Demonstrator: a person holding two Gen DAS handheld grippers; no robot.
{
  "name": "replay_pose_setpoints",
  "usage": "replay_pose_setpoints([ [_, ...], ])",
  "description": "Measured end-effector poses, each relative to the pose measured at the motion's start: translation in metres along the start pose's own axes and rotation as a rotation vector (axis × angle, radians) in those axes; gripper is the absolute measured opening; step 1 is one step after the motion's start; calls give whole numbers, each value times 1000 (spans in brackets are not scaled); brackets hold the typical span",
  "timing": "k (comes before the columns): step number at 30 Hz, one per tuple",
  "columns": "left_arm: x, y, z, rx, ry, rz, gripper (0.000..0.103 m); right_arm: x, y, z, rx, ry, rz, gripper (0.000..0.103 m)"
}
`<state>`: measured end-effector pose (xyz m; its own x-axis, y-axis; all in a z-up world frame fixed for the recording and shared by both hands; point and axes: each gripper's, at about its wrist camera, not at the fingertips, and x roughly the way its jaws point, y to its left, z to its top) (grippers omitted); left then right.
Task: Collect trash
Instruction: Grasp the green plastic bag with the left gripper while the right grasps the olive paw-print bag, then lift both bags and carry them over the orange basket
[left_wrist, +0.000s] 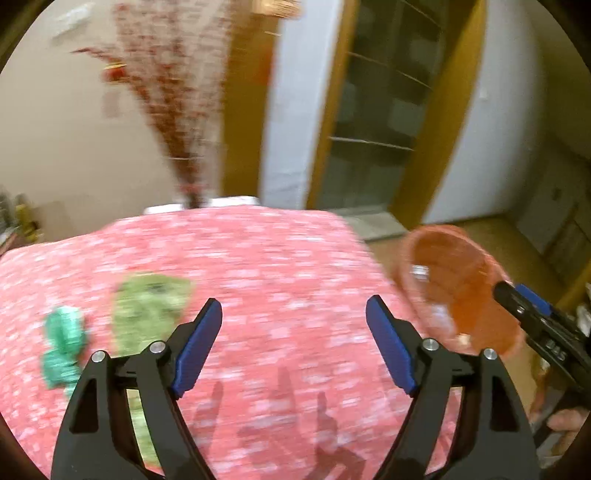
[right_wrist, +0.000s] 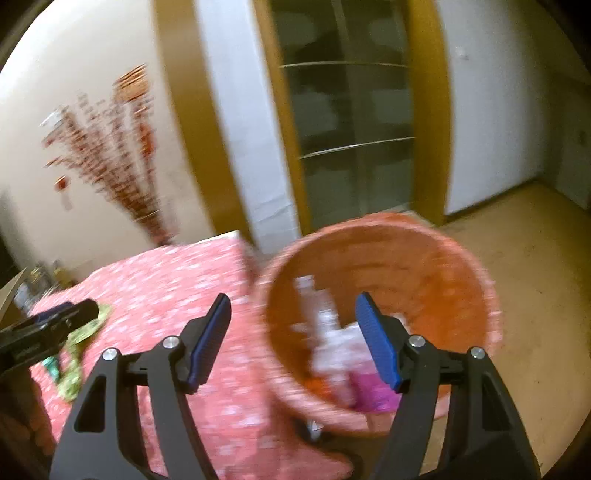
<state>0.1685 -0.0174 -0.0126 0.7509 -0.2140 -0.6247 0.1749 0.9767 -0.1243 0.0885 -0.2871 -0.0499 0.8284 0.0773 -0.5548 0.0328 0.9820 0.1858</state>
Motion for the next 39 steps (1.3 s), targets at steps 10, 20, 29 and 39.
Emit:
replay_pose_setpoints([
  [10,-32,115,-40,-138,-7,309,81,13,109,-25,-155,74,172,68],
  [20,-2,147,-58,-225,103,329,76,19,123,-39,-164,117,182,68],
  [29,3,162,-60,-249,134,350,38,28,136,-39,-165,141,219,68],
  [39,-19,204,-56,-301,93,394,31,57,202,-48,-201,229,348,64],
])
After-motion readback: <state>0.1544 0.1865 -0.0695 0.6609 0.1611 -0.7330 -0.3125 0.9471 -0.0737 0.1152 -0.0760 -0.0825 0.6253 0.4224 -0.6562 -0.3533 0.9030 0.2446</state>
